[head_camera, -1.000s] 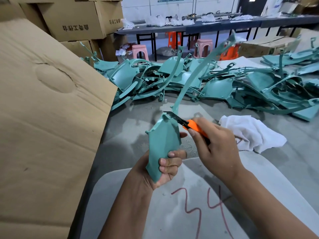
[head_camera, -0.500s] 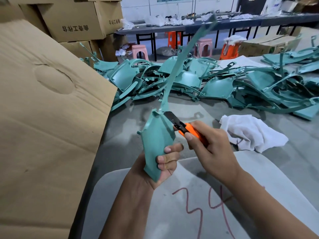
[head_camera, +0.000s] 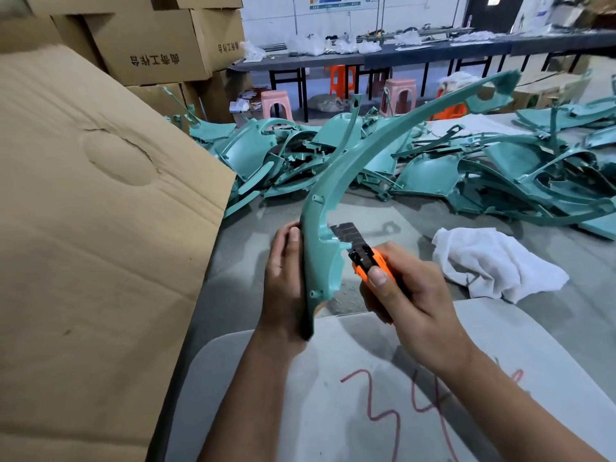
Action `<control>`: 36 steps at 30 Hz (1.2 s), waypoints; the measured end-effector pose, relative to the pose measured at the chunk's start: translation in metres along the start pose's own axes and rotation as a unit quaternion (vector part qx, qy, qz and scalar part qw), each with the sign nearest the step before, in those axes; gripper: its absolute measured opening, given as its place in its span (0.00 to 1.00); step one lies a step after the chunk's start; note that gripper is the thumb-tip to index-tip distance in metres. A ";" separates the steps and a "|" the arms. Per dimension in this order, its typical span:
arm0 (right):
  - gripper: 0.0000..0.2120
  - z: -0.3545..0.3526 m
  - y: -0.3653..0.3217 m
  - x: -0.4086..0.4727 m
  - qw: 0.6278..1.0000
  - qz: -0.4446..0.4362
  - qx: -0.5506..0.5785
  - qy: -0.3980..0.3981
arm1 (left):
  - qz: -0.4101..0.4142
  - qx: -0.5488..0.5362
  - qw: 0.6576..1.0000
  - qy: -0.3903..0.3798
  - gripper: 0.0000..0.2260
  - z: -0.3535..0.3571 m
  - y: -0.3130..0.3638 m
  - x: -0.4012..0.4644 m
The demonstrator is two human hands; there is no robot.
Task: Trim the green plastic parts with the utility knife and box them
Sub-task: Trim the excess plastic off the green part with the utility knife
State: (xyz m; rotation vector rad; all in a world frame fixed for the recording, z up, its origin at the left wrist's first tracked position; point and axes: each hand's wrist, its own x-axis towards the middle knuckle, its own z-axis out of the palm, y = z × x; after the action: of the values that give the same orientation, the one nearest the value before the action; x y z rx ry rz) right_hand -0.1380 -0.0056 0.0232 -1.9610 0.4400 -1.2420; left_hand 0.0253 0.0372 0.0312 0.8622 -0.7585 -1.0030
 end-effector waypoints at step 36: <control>0.14 -0.006 0.002 0.000 0.982 -0.040 -0.171 0.066 | 0.038 0.109 0.993 -0.008 0.13 -0.006 -0.008 -0.001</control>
State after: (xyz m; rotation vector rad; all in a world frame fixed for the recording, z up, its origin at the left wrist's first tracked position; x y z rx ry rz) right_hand -0.1430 -0.0095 0.0236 -2.2056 0.6862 -1.4297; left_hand 0.0266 0.0373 0.0213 1.0054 -0.9198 -0.8705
